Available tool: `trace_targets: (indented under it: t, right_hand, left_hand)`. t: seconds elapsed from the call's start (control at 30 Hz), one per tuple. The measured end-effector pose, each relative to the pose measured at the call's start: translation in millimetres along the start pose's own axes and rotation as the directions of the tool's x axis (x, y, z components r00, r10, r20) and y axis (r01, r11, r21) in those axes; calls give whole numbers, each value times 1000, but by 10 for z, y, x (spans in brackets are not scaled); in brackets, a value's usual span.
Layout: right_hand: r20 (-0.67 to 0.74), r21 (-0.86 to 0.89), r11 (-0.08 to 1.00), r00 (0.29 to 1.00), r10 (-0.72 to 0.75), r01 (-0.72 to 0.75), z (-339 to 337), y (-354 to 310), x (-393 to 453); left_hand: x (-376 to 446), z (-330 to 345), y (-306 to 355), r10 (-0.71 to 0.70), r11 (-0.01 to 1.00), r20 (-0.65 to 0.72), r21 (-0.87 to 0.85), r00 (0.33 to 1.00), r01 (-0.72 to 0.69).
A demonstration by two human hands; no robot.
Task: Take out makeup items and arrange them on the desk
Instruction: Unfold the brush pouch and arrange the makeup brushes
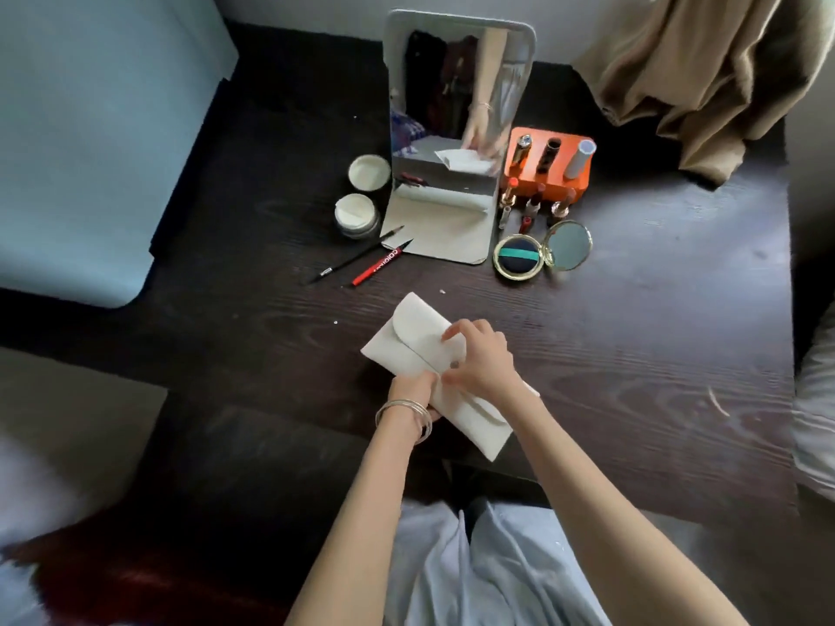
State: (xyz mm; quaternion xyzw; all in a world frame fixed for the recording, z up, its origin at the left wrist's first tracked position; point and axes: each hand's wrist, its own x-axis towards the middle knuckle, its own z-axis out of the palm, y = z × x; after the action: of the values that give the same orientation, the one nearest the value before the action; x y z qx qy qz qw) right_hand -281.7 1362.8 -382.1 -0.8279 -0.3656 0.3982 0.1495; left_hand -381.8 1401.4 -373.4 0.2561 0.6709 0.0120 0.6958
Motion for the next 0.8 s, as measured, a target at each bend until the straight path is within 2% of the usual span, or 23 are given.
trace_targets:
  t: [0.17,0.27,0.37,0.4,0.43,0.47,0.5,0.53,0.6,0.7,0.8]
  right_hand:
    - [44,-127,987,995,-93,98,182,-252,176]
    - [85,-154,978,988,-131,143,205,-292,256]
    - [114,-170,970,981,-154,172,199,-279,289]
    - [114,-178,967,980,-164,183,197,-271,284]
    - [107,-187,963,978,-179,196,200,-259,273]
    - [95,-201,957,977,-193,209,206,-249,253]
    - [76,-218,950,975,-210,222,216,-234,229]
    - [60,-239,943,973,-224,232,232,-221,198]
    - [46,-290,926,970,-240,243,287,-197,130]
    - [43,-344,905,968,-249,248,380,-198,38]
    - [67,-385,886,966,-251,257,396,-220,43]
  left_hand:
    - [132,-270,19,-133,932,65,-330,989,147]
    - [177,-328,33,-206,904,73,-368,976,218]
    - [126,-361,74,-230,877,160,-395,960,275]
    - [140,-376,67,-241,907,184,-307,953,289]
    - [135,-397,65,-239,958,181,-114,954,262]
    - [170,-427,42,-221,957,155,222,963,184]
    - [197,-472,44,-161,847,84,522,983,94]
    - [242,-526,60,-73,697,27,717,997,32]
    - [306,-587,99,92,515,9,855,996,-55]
    - [264,-550,276,351,298,65,938,934,-177]
    - [272,-478,368,395,219,126,949,910,-227]
